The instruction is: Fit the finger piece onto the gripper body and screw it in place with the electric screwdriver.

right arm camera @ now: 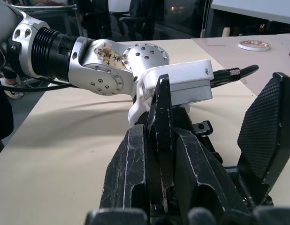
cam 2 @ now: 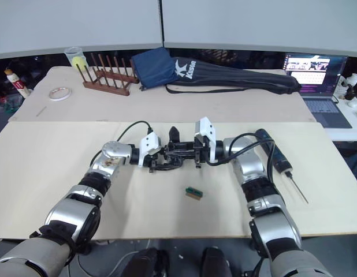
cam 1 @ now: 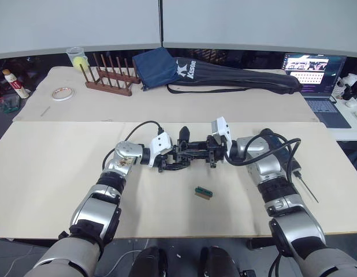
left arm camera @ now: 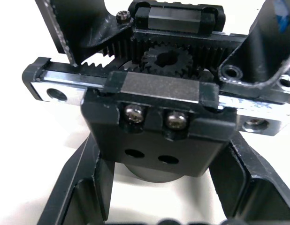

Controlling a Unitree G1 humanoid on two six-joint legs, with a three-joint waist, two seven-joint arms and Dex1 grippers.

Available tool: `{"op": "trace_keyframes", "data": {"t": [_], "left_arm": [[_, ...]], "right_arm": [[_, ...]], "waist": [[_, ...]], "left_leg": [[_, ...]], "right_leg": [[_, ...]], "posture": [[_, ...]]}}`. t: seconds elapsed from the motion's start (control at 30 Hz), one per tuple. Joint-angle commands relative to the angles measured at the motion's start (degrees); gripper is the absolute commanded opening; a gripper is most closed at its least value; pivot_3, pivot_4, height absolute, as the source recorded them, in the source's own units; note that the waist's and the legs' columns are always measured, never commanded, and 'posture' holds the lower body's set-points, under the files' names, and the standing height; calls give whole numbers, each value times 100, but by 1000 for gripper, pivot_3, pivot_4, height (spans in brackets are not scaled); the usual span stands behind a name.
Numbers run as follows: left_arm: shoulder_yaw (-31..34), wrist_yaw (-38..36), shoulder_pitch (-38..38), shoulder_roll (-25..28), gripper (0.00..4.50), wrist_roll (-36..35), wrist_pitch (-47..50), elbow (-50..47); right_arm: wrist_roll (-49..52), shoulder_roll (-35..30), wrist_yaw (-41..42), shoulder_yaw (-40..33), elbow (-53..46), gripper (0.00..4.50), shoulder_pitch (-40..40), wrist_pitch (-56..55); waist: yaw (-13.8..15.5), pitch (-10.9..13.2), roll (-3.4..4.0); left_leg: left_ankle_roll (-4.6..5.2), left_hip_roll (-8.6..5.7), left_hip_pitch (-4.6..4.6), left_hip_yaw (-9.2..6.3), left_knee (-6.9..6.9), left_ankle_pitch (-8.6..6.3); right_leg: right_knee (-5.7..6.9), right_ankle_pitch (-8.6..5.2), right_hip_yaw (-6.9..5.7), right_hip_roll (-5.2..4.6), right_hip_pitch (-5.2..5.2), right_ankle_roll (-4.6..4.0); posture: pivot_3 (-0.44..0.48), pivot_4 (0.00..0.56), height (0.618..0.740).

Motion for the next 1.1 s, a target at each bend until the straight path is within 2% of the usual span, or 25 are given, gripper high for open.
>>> {"op": "trace_keyframes", "data": {"t": [0.03,0.53,0.83,0.9,1.03,1.1], "left_arm": [[89,-221,-189,3,2281,-166,-41,-245],[83,-243,-165,38,2281,-163,-32,-293],[75,-229,-164,2,2281,-158,-40,-266],[74,-218,-170,-13,2281,-151,-52,-242],[77,-219,-175,-50,2281,-144,-74,-212],[79,-220,-178,-69,2281,-141,-83,-198]], "right_arm": [[-760,-226,144,585,696,322,486,335],[-812,-178,16,551,703,322,427,275],[-604,-124,-126,387,174,322,372,207],[-520,-89,-163,323,-2,1386,339,190],[-396,-83,-197,187,-492,2733,273,387],[-369,-131,-197,155,-725,2776,265,480]], "waist": [[0,0,0],[0,0,0],[1,0,0],[2,0,-1],[13,6,0],[12,7,0]], "left_leg": [[0,0,0,0,0,0],[1,0,0,0,-1,0],[0,0,-1,1,-1,0],[0,0,-2,1,-1,0],[2,-1,-14,7,1,-1],[2,0,-19,7,0,-1]], "right_leg": [[0,0,0,0,0,0],[-1,0,0,0,0,0],[0,0,0,-1,-2,0],[0,0,0,-1,-3,0],[3,0,1,-4,-14,0],[3,1,-1,-4,-20,-2]], "posture": [[0,150,730],[0,150,730],[0,150,730],[0,150,730],[0,150,730],[0,150,730]]}}
